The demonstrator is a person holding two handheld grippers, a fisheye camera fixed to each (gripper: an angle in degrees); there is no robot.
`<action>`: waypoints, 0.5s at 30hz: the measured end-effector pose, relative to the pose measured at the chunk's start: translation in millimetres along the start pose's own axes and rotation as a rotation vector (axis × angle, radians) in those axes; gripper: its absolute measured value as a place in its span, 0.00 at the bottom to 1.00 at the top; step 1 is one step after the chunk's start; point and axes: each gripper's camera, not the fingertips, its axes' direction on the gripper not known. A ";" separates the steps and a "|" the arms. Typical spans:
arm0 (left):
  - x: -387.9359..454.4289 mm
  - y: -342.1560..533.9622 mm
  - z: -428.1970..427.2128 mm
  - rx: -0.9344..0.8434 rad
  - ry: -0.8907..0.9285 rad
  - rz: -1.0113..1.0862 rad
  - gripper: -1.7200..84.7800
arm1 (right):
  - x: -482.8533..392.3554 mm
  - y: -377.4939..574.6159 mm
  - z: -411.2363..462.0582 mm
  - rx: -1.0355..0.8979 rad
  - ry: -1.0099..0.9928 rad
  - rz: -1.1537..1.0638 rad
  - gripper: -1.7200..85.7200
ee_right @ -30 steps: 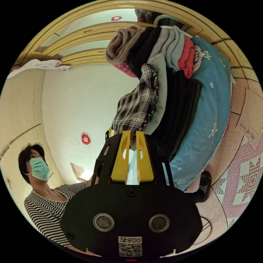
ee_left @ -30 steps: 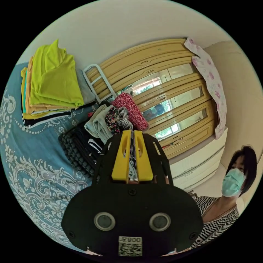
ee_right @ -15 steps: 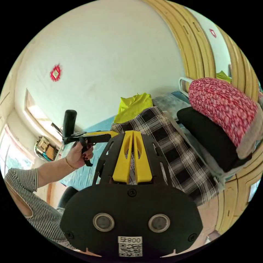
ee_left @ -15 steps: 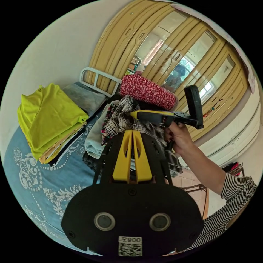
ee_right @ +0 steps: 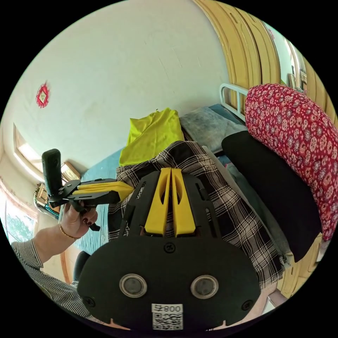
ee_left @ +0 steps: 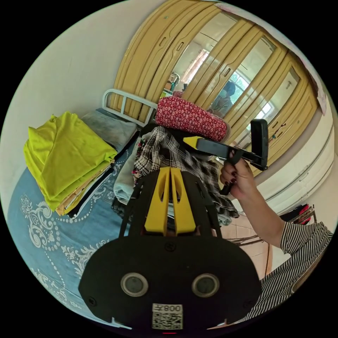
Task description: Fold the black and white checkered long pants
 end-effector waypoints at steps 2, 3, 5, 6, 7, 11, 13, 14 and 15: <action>23.2 4.7 -13.4 0.031 -0.032 0.051 0.02 | -26.5 29.8 -34.6 0.097 -0.064 -0.065 0.02; 29.5 6.6 -17.0 0.043 -0.042 0.066 0.02 | -34.5 39.1 -40.3 0.100 -0.068 -0.089 0.02; 53.0 14.4 -27.4 0.098 -0.091 0.114 0.02 | -60.8 78.8 -45.4 0.074 0.039 -0.136 0.02; 57.6 15.0 -27.6 0.108 -0.112 0.123 0.02 | -64.8 87.9 -42.6 0.070 0.072 -0.140 0.02; 63.8 12.6 -22.3 0.097 -0.167 0.124 0.02 | -70.1 103.5 -29.4 0.051 0.135 -0.142 0.02; 66.2 -1.0 0.6 -0.016 -0.186 0.067 0.02 | -70.0 113.0 36.9 -0.124 0.163 -0.109 0.02; 72.4 5.6 -11.5 0.035 -0.155 0.039 0.02 | -73.9 112.3 40.7 -0.118 0.169 -0.085 0.02; 78.9 15.5 -21.9 0.068 -0.151 0.045 0.02 | -79.1 114.6 39.8 -0.111 0.187 -0.092 0.02; 82.1 22.3 -27.2 0.083 -0.155 0.054 0.02 | -82.4 117.2 37.8 -0.098 0.199 -0.099 0.02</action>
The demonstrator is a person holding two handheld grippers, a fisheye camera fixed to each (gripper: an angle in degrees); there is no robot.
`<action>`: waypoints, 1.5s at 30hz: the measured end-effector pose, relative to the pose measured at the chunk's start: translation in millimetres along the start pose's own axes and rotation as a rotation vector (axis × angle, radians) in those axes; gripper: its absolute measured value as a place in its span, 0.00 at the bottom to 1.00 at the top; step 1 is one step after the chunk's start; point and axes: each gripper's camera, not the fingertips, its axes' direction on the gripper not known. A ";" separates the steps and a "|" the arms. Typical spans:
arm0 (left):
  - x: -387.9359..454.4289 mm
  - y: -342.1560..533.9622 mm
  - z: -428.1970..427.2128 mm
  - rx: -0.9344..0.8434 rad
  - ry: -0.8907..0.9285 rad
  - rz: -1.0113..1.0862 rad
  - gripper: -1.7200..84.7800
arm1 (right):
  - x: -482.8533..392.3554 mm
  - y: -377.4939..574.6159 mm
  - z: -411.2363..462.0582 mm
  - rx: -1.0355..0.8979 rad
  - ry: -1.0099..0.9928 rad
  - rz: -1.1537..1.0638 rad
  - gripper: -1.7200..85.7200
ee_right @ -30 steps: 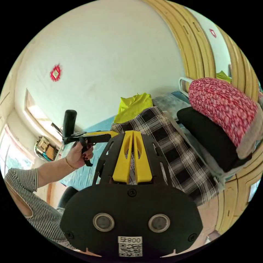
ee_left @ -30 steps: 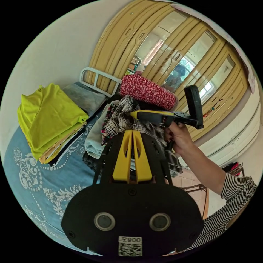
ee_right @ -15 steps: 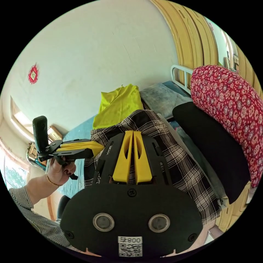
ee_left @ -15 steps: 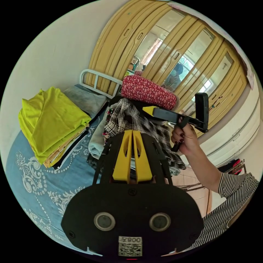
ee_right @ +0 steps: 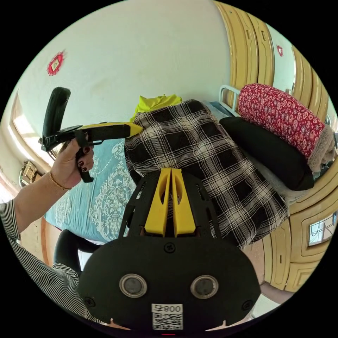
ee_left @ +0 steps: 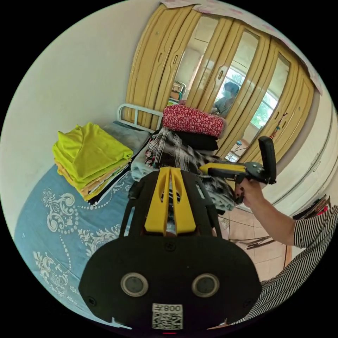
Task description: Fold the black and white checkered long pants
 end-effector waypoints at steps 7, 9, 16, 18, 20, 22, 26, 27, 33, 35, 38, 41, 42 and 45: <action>-7.1 141.5 2.8 -0.211 -0.290 0.007 0.02 | -66.9 65.4 -39.9 0.286 -0.037 -0.101 0.02; -18.0 178.0 30.2 -0.370 -0.342 -0.020 0.02 | -89.4 74.9 -28.9 0.309 -0.068 -0.130 0.02; -32.0 240.3 105.2 -0.532 -0.413 0.021 0.02 | -140.0 21.3 25.4 0.426 -0.201 -0.219 0.03; -34.0 244.6 113.1 -0.507 -0.435 0.017 0.02 | -145.4 -10.0 35.5 0.476 -0.206 -0.252 0.04; -39.0 251.4 123.8 -0.474 -0.455 0.037 0.02 | -147.5 -60.9 52.9 0.536 -0.181 -0.272 0.08; -49.1 251.3 132.8 -0.486 -0.442 0.033 0.02 | -138.5 -105.7 67.9 0.545 -0.216 -0.257 0.10; -93.0 243.7 151.1 -0.565 -0.287 -0.063 0.02 | -101.5 -214.5 114.5 0.454 -0.181 -0.209 0.11; -100.3 242.5 153.0 -0.574 -0.245 -0.081 0.02 | -95.5 -228.9 123.5 0.439 -0.139 -0.196 0.10; -160.3 222.6 163.2 -0.577 -0.080 -0.203 0.02 | 7.1 -359.8 267.0 0.105 -0.008 -0.010 0.13; -185.9 213.9 170.2 -0.574 -0.068 -0.265 0.02 | 41.9 -394.3 339.2 -0.036 -0.035 0.050 0.13; -221.0 209.4 184.9 -0.565 -0.027 -0.364 0.02 | 59.1 -429.9 428.4 -0.179 0.038 0.034 0.13; -251.5 212.3 204.6 -0.565 0.019 -0.438 0.02 | 68.6 -459.6 519.0 -0.344 0.136 0.002 0.13; -256.8 213.7 208.8 -0.565 0.028 -0.450 0.02 | 69.3 -464.1 536.0 -0.381 0.153 -0.008 0.13; -282.5 225.4 231.9 -0.579 0.083 -0.512 0.02 | 62.5 -480.4 602.5 -0.492 0.206 -0.098 0.13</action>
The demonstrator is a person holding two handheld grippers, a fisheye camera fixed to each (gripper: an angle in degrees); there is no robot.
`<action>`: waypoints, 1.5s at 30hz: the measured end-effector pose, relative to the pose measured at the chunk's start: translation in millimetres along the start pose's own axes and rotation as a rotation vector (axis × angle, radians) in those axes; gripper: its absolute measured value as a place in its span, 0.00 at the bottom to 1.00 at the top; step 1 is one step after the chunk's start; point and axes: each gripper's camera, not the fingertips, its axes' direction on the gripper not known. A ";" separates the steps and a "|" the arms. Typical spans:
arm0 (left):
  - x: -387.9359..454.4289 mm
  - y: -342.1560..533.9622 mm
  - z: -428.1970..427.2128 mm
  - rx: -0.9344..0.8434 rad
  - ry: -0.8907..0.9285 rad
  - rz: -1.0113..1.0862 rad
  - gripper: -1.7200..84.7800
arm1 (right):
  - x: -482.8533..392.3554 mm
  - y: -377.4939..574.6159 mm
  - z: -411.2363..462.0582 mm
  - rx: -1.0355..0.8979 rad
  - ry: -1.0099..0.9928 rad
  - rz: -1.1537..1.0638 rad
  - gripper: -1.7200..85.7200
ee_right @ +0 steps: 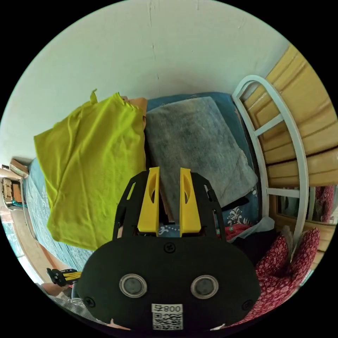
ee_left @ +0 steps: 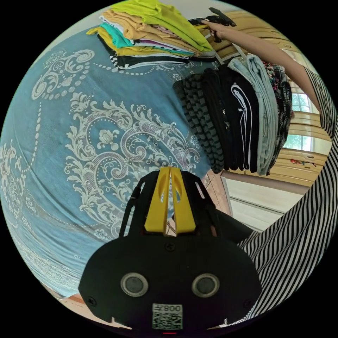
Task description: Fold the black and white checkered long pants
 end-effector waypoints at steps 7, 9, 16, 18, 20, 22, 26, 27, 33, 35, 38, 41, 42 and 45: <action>-66.6 -21.1 39.1 -0.043 0.064 -0.036 0.02 | -7.4 -52.1 52.4 -0.008 0.047 -0.097 0.12; -84.7 -22.6 44.8 -0.038 0.058 -0.038 0.02 | 1.1 -58.3 55.0 -0.008 0.020 -0.088 0.10; -157.7 -1.0 58.9 0.008 0.068 -0.050 0.02 | 53.4 -67.4 25.5 0.028 -0.109 0.015 0.04; -175.3 11.2 61.6 0.024 0.078 -0.055 0.02 | 68.6 -63.4 5.7 0.063 -0.131 0.047 0.04; -198.5 29.8 64.0 0.049 0.095 -0.060 0.02 | 97.2 -52.9 -29.1 0.126 -0.187 0.105 0.04; -215.8 45.1 65.2 0.073 0.107 -0.065 0.02 | 125.1 -41.7 -60.2 0.183 -0.241 0.162 0.04; -255.3 82.0 66.7 0.114 0.116 -0.067 0.02 | 191.0 -9.7 -147.8 0.362 -0.479 0.278 0.03; -260.4 87.4 66.4 0.122 0.113 -0.064 0.02 | 197.7 -5.3 -162.0 0.390 -0.515 0.285 0.03; -312.6 146.6 59.5 0.205 0.081 -0.035 0.02 | 199.7 25.1 -325.5 0.641 -0.678 0.145 0.03; -333.7 174.5 54.6 0.253 0.070 -0.024 0.02 | 181.9 32.0 -391.3 0.728 -0.701 0.084 0.03; -360.6 213.6 45.9 0.325 0.053 -0.009 0.02 | 153.2 42.2 -474.8 0.853 -0.771 -0.022 0.03; -390.7 259.2 33.0 0.423 0.053 -0.003 0.02 | 111.8 55.9 -561.3 0.945 -0.803 -0.136 0.03; -396.8 268.9 29.5 0.449 0.052 -0.003 0.02 | 101.4 59.6 -578.0 0.959 -0.808 -0.165 0.03; -425.2 317.8 5.9 0.592 0.058 0.014 0.03 | 43.6 81.7 -653.9 1.005 -0.834 -0.298 0.03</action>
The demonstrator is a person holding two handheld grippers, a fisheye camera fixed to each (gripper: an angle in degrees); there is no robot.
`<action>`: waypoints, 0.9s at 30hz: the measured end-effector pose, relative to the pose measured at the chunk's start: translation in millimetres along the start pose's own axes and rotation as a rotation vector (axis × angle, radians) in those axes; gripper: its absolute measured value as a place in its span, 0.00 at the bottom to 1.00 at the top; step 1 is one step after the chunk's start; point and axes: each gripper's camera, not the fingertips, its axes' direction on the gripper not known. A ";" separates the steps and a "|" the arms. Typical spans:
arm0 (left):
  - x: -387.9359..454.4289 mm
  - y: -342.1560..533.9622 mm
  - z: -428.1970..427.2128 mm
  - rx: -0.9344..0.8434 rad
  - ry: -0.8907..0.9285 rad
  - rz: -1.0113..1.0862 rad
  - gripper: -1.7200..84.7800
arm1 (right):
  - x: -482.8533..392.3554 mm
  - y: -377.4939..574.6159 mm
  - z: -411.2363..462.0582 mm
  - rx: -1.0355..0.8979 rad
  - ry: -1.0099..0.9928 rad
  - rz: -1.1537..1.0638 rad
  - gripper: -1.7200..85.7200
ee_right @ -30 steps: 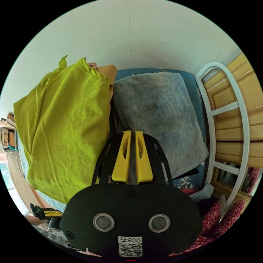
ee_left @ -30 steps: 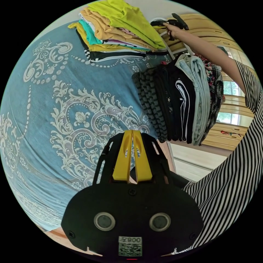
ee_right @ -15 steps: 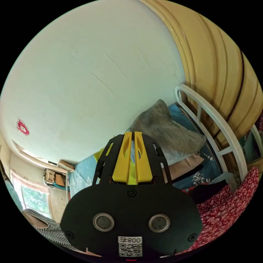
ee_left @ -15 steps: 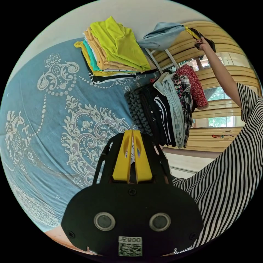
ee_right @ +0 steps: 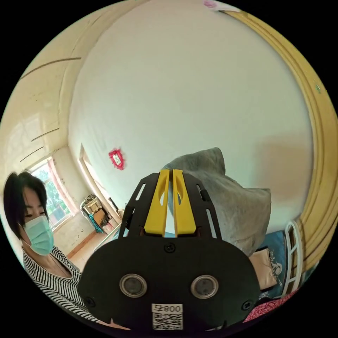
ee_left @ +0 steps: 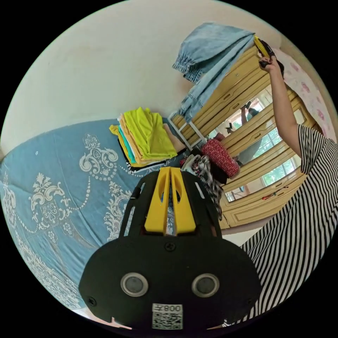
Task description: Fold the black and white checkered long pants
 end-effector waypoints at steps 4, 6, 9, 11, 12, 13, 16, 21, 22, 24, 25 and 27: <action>-21.2 33.4 -83.7 0.244 0.051 0.099 0.09 | -116.3 -31.7 27.3 -0.025 -0.122 -0.087 0.03; -24.3 52.1 -123.7 0.346 0.095 0.188 0.13 | -162.8 -35.0 44.3 -0.045 -0.152 -0.110 0.03; -32.2 100.1 -186.7 0.431 0.109 0.288 0.15 | -223.6 -28.7 77.9 -0.068 -0.220 -0.081 0.03; -44.3 153.6 -225.6 0.440 0.035 0.346 0.13 | -258.0 -14.7 107.5 -0.075 -0.306 -0.020 0.03; -48.9 166.9 -233.5 0.429 0.015 0.355 0.12 | -265.9 -10.6 115.1 -0.080 -0.323 -0.001 0.03; -60.3 193.9 -248.8 0.398 -0.043 0.347 0.10 | -282.0 -2.0 130.1 -0.088 -0.351 0.024 0.03; -100.3 262.9 -288.8 0.370 -0.226 0.276 0.07 | -320.1 16.6 165.6 -0.123 -0.394 0.066 0.03; -181.2 353.7 -371.0 0.381 -0.345 0.135 0.05 | -361.6 36.9 209.3 -0.173 -0.408 0.100 0.03; -196.1 374.0 -394.2 0.394 -0.389 0.113 0.05 | -365.0 43.4 217.0 -0.185 -0.394 0.116 0.03; -213.4 400.5 -427.2 0.406 -0.452 0.089 0.04 | -362.7 57.1 227.9 -0.207 -0.400 0.169 0.03; -220.6 415.6 -447.5 0.416 -0.490 0.083 0.04 | -358.8 68.6 233.0 -0.218 -0.391 0.204 0.03; -224.5 433.4 -473.7 0.426 -0.545 0.094 0.04 | -349.3 87.3 239.6 -0.256 -0.373 0.266 0.03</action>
